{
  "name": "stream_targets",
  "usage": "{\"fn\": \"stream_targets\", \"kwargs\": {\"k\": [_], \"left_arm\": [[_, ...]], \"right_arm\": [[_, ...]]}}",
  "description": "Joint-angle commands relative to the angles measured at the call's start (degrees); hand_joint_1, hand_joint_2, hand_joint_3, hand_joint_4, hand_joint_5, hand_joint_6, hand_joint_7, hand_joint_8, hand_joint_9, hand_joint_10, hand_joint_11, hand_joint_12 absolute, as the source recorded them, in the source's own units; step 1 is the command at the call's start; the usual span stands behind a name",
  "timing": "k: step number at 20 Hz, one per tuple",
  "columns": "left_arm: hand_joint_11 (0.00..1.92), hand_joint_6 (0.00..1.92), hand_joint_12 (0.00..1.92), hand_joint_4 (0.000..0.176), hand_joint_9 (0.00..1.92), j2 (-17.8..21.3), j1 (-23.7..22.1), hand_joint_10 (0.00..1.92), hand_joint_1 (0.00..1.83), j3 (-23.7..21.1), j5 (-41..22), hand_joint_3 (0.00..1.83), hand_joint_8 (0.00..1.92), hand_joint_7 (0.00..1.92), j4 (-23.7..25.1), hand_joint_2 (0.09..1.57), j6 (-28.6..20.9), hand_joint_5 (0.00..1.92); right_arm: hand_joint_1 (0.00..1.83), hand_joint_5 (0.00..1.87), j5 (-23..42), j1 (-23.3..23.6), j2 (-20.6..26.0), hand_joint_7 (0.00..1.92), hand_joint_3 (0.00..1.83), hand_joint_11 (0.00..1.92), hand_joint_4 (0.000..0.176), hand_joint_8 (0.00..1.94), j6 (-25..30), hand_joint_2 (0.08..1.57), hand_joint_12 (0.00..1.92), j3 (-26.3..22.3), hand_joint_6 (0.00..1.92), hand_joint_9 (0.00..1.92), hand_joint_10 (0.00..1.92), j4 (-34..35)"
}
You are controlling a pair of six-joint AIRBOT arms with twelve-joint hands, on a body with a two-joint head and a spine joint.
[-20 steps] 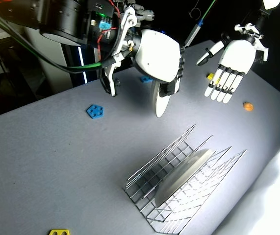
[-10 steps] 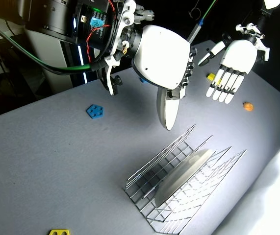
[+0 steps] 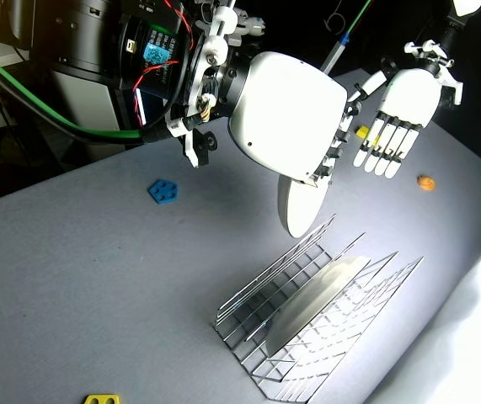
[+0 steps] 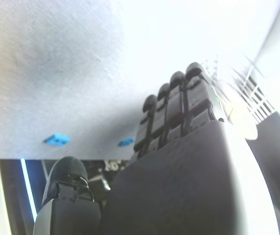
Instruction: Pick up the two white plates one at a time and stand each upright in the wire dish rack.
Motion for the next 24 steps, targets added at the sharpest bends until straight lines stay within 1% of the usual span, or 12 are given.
{"fn": "stream_targets", "kwargs": {"k": [1, 2, 3, 7, 8, 9, 18, 19, 20, 21, 22, 24], "left_arm": [[0.00, 0.00, 0.00, 0.000, 0.00, 0.59, -0.69, 0.00, 0.00, -0.04, -0.45, 0.00, 0.00, 0.00, -3.39, 1.12, -0.07, 0.00], [0.00, 0.00, 0.00, 0.000, 0.00, 0.60, -0.69, 0.00, 0.00, -0.04, -0.45, 0.00, 0.00, 0.00, -3.39, 1.12, -0.07, 0.00], [0.00, 0.00, 0.00, 0.000, 0.00, 0.61, -0.69, 0.00, 0.00, -0.04, -0.45, 0.00, 0.00, 0.00, -3.39, 1.12, -0.07, 0.00], [0.00, 0.00, 0.00, 0.000, 0.00, 0.64, -0.65, 0.00, 0.00, -0.04, -0.45, 0.00, 0.00, 0.00, -3.38, 1.12, -0.07, 0.00], [0.00, 0.00, 0.00, 0.000, 0.00, 0.64, -0.65, 0.00, 0.00, -0.03, -0.45, 0.00, 0.00, 0.00, -3.38, 1.12, -0.07, 0.00], [0.00, 0.00, 0.00, 0.000, 0.00, 0.64, -0.65, 0.00, 0.00, -0.02, -0.45, 0.00, 0.00, 0.00, -3.38, 1.12, -0.07, 0.00], [0.00, 0.00, 0.00, 0.000, 0.00, 0.63, -0.58, 0.00, 0.00, 0.14, -0.45, 0.00, 0.00, 0.00, -3.38, 1.12, -0.07, 0.00], [0.00, 0.00, 0.00, 0.000, 0.00, 0.63, -0.58, 0.00, 0.00, 0.14, -0.45, 0.00, 0.00, 0.00, -3.38, 1.12, -0.07, 0.00], [0.00, 0.00, 0.00, 0.000, 0.00, 0.63, -0.58, 0.00, 0.00, 0.14, -0.45, 0.00, 0.00, 0.00, -3.38, 1.12, -0.07, 0.00], [0.00, 0.00, 0.00, 0.000, 0.00, 0.62, -0.58, 0.00, 0.00, 0.15, -0.45, 0.00, 0.00, 0.00, -3.38, 1.12, -0.07, 0.00], [0.00, 0.00, 0.00, 0.000, 0.00, 0.62, -0.58, 0.00, 0.00, 0.14, -0.45, 0.00, 0.00, 0.00, -3.38, 1.12, -0.07, 0.00], [0.00, 0.00, 0.00, 0.000, 0.00, 0.61, -0.58, 0.00, 0.00, 0.15, -0.45, 0.00, 0.00, 0.00, -3.38, 1.12, -0.07, 0.00]], "right_arm": [[1.40, 1.14, 4.38, 1.43, 0.33, 1.26, 0.00, 0.98, 0.000, 0.40, 1.92, 1.02, 0.73, 0.38, 0.71, 1.13, 0.83, 0.00], [1.29, 1.15, 4.53, 1.59, 0.33, 1.26, 0.00, 0.96, 0.000, 0.47, 2.38, 1.03, 0.73, 0.56, 0.73, 1.17, 0.42, 0.00], [1.26, 1.14, 4.67, 1.73, 0.33, 1.25, 0.00, 0.97, 0.016, 0.50, 2.86, 1.03, 0.73, 0.74, 0.74, 1.25, 0.19, 0.00], [1.26, 1.14, 6.05, 1.84, 0.32, 1.25, 0.00, 0.97, 0.024, 0.51, 3.28, 1.03, 0.72, 0.80, 0.74, 1.30, 0.06, -0.02], [1.37, 1.13, 6.51, 1.84, 0.31, 1.25, 0.00, 0.98, 0.000, 0.45, 3.37, 1.02, 0.71, 0.82, 0.73, 1.19, 0.63, -0.02], [1.39, 1.11, 6.74, 1.84, 0.29, 1.21, 0.00, 0.98, 0.000, 0.50, 3.44, 1.03, 0.73, 0.85, 0.77, 1.13, 0.81, -0.03], [1.39, 1.09, 7.83, 0.94, 0.17, 1.19, 0.00, 0.95, 0.000, 0.54, 3.60, 1.04, 0.76, 3.48, 0.82, 1.10, 0.85, -0.03], [1.28, 1.12, 7.49, 0.80, 0.18, 1.22, 0.00, 0.95, 0.000, 0.54, 3.61, 1.04, 0.75, 3.82, 0.79, 1.16, 0.43, -0.03], [1.26, 1.12, 7.09, 0.61, 0.19, 1.20, 0.00, 0.95, 0.013, 0.57, 3.60, 1.04, 0.74, 4.17, 0.80, 1.23, 0.21, -0.02], [1.37, 1.11, 6.71, 0.35, 0.20, 1.20, 0.01, 0.94, 0.000, 0.51, 3.57, 1.03, 0.76, 4.62, 0.79, 1.13, 0.73, -0.02], [1.39, 1.09, 6.52, 0.23, 0.20, 1.18, 0.00, 0.93, 0.000, 0.55, 3.60, 1.04, 0.79, 5.09, 0.82, 1.09, 0.86, -0.02], [1.39, 1.08, 6.27, 0.22, 0.20, 1.20, 0.00, 0.95, 0.000, 0.52, 4.36, 1.03, 0.79, 5.99, 0.81, 1.12, 0.84, -0.01]]}}
